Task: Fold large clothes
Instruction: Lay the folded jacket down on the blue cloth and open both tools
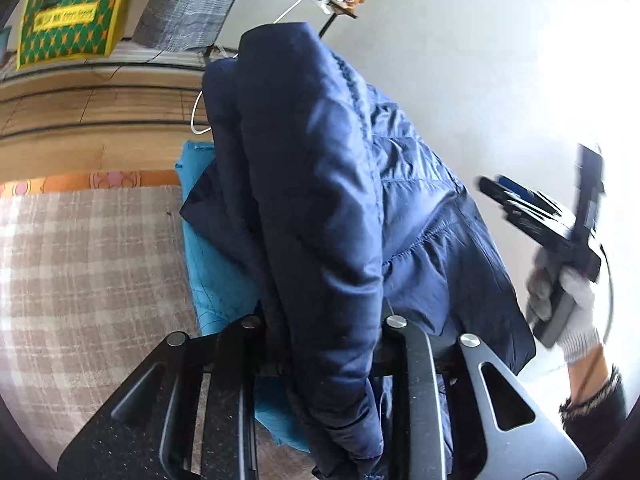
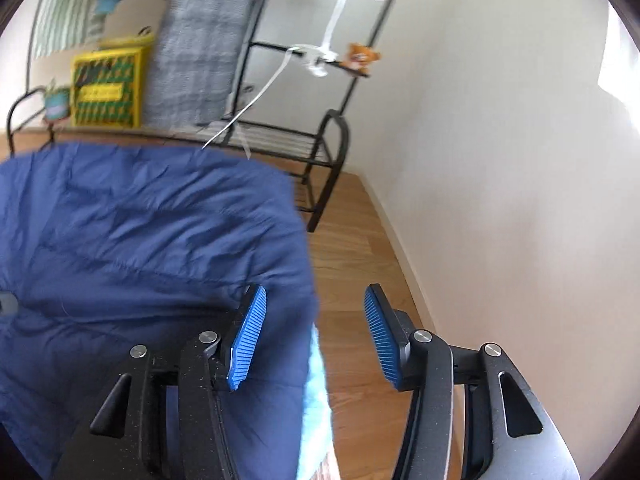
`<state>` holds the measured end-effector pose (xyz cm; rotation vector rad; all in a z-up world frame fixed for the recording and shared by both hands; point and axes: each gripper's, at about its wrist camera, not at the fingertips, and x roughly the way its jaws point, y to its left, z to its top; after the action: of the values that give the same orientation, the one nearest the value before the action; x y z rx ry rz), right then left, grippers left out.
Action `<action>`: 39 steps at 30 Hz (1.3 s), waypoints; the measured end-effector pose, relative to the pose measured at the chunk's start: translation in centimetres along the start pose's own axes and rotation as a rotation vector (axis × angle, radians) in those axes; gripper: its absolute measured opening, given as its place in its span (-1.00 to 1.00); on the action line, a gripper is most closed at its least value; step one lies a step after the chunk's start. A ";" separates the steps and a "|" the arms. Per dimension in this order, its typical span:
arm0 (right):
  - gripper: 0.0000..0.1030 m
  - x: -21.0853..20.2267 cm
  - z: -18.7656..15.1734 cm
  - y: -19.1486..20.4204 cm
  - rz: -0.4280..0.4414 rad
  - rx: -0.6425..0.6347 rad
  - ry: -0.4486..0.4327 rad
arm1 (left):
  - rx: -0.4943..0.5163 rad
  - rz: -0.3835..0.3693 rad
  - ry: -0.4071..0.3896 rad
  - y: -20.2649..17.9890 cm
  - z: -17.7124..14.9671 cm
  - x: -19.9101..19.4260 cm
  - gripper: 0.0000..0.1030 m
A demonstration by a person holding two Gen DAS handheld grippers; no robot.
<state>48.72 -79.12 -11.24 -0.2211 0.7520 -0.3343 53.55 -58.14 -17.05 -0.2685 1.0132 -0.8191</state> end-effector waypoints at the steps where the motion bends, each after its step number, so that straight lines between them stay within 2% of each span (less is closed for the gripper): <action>1: -0.02 -1.1 -0.1 -0.4 -0.009 0.031 -0.013 | -0.014 -0.004 0.003 0.2 -0.1 0.0 -0.44; 2: -0.02 -2.1 -0.4 -0.3 0.007 0.047 -0.030 | -0.029 -0.008 0.007 0.4 -0.1 -0.2 -0.36; 4: -0.02 -4.5 -1.2 0.3 0.112 0.074 -0.067 | -0.045 -0.006 0.013 0.7 0.0 -0.2 -0.23; 7: -0.02 -6.5 -3.5 2.6 0.228 0.051 -0.051 | -0.057 0.002 -0.005 1.2 0.1 -1.0 -0.13; 10: -0.02 -5.3 -6.0 5.2 0.167 -0.083 0.017 | -0.122 0.028 -0.027 2.6 0.4 -1.7 0.08; 12: -0.02 -3.6 -6.9 5.3 0.138 -0.103 0.046 | -0.171 0.018 -0.033 3.5 0.6 -2.0 0.16; 14: -0.01 -2.1 -7.2 4.8 0.119 -0.086 0.072 | -0.208 0.037 -0.023 4.1 0.6 -1.5 0.17; 18: -0.01 -0.8 -6.9 3.0 0.161 0.026 0.091 | -0.155 0.124 -0.006 3.5 0.4 -0.9 0.17; 22: -0.01 -1.1 -6.8 2.6 0.143 0.051 0.092 | -0.218 0.157 -0.039 4.6 0.2 -3.0 0.13; 27: -0.01 -4.4 -7.0 1.8 0.151 0.097 0.057 | -0.094 0.206 -0.067 2.4 -0.2 -7.3 0.09; 31: -0.01 -6.9 -6.2 2.0 0.184 0.152 0.021 | -0.029 0.209 -0.100 0.1 -0.7 -11.2 0.09; 39: 0.04 -14.3 -3.7 3.7 0.209 0.147 -0.055 | 0.078 0.204 -0.158 -4.9 -2.1 -18.5 0.09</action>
<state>37.16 -70.65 -6.06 -0.0125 0.6865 -0.1835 44.48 -47.89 -3.51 -0.1576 0.8437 -0.6404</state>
